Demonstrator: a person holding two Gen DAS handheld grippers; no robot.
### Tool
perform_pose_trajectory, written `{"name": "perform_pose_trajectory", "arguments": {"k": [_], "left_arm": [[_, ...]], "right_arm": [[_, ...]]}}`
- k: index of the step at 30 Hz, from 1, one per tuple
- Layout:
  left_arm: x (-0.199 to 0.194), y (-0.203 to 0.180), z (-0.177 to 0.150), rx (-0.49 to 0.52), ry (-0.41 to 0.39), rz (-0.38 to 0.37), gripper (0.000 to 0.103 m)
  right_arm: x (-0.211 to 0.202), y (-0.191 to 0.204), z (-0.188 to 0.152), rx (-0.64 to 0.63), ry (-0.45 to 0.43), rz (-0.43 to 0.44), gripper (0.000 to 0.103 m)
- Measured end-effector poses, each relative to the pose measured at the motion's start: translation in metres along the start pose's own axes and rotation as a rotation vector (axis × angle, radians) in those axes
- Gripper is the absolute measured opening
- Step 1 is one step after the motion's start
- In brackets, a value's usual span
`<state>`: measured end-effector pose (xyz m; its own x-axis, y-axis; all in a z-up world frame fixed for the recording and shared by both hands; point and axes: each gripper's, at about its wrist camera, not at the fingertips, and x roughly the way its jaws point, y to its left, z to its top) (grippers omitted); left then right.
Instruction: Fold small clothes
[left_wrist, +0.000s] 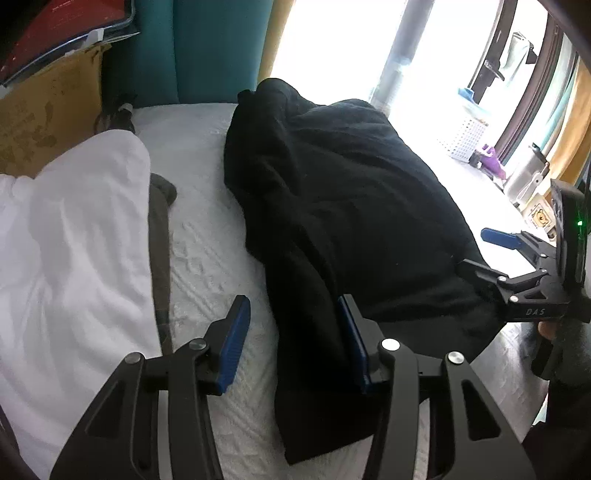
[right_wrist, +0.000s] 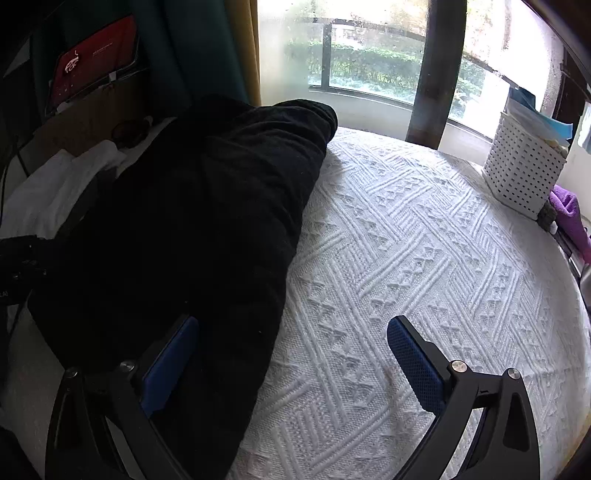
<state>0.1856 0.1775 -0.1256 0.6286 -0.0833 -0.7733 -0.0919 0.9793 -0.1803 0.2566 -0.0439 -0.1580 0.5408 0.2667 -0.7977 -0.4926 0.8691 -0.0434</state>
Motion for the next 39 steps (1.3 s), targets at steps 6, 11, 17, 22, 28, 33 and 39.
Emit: {"name": "perform_pose_trajectory", "arguments": {"k": [6, 11, 17, 22, 28, 33, 39], "left_arm": [[-0.022, 0.000, 0.006, -0.043, -0.027, 0.002, 0.049], [-0.036, 0.001, 0.024, -0.065, -0.091, 0.036, 0.070], [-0.024, -0.002, 0.048, -0.068, -0.104, 0.068, 0.071], [-0.009, -0.007, 0.067, -0.039, -0.110, 0.064, 0.071], [0.008, 0.001, 0.085, -0.041, -0.112, 0.054, 0.071], [0.028, 0.012, 0.100, -0.042, -0.096, 0.044, 0.071], [0.047, 0.027, 0.110, -0.053, -0.078, -0.022, 0.071]], "right_arm": [[-0.010, -0.010, -0.006, 0.012, -0.014, 0.016, 0.102], [-0.019, -0.016, -0.003, 0.030, -0.047, 0.051, 0.102], [-0.025, -0.018, 0.011, 0.037, -0.087, 0.086, 0.102], [-0.023, -0.023, 0.028, 0.049, -0.115, 0.097, 0.102], [-0.009, -0.025, 0.056, 0.039, -0.130, 0.106, 0.102], [0.010, -0.026, 0.076, 0.030, -0.132, 0.119, 0.102], [0.039, -0.030, 0.084, 0.047, -0.104, 0.146, 0.102]]}}
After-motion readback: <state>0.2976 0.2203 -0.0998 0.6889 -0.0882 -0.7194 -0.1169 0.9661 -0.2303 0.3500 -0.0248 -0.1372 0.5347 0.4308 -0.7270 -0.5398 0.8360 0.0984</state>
